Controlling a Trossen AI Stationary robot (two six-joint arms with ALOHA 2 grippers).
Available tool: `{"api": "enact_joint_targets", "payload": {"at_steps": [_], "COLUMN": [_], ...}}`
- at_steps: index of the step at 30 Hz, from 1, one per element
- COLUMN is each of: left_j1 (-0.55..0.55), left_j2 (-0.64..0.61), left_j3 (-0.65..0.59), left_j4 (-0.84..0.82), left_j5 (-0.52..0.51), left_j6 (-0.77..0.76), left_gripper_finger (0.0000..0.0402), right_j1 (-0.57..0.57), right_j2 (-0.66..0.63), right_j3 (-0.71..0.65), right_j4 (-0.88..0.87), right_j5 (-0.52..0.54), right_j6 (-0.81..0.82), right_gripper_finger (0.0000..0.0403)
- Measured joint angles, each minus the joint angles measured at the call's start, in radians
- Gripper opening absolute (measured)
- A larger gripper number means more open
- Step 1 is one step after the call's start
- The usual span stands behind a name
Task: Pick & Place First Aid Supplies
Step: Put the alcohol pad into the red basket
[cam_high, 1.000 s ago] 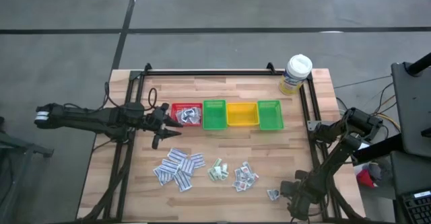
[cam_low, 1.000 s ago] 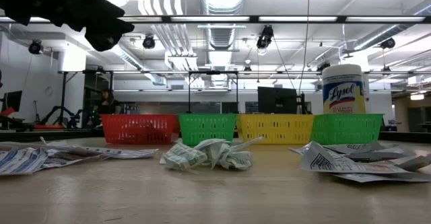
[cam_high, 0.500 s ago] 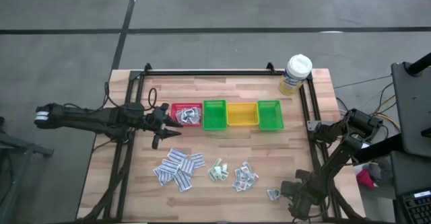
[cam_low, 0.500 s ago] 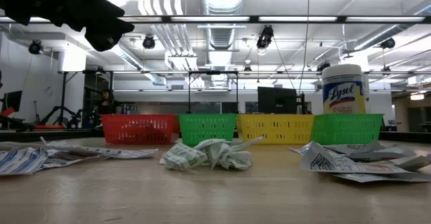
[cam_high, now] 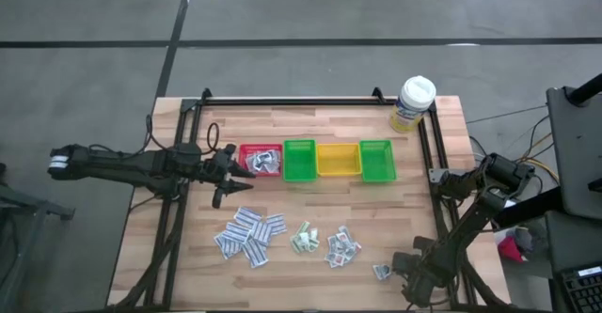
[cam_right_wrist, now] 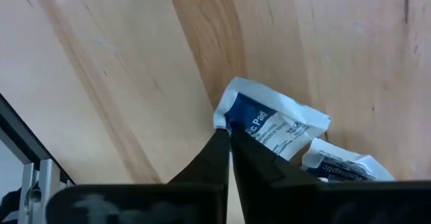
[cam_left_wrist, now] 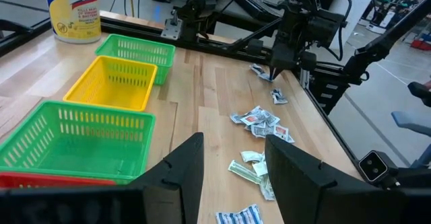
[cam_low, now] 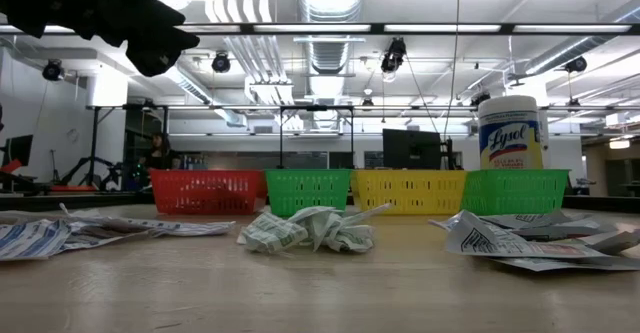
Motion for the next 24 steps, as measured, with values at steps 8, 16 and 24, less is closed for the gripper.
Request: {"api": "enact_joint_targets", "payload": {"at_steps": [8, 16, 24], "left_j1": [0.000, -0.001, -0.001], "left_j2": [0.000, 0.007, 0.067], "left_j3": [0.000, 0.000, -0.001], "left_j4": [0.002, 0.038, 0.137], "left_j5": [0.000, 0.000, 0.000], "left_j6": [-0.001, -0.015, -0.018], "left_gripper_finger": [0.0151, 0.0151, 0.0151], "right_j1": [0.000, -0.002, -0.002], "right_j2": [-0.017, -0.128, -0.242], "right_j3": [0.020, 0.048, 0.048], "right_j4": [-0.023, -0.019, -0.018], "right_j5": [0.021, 0.299, 0.615], "right_j6": [-0.035, -0.056, -0.150], "right_gripper_finger": [0.0008, 0.0008, 0.0008]}}
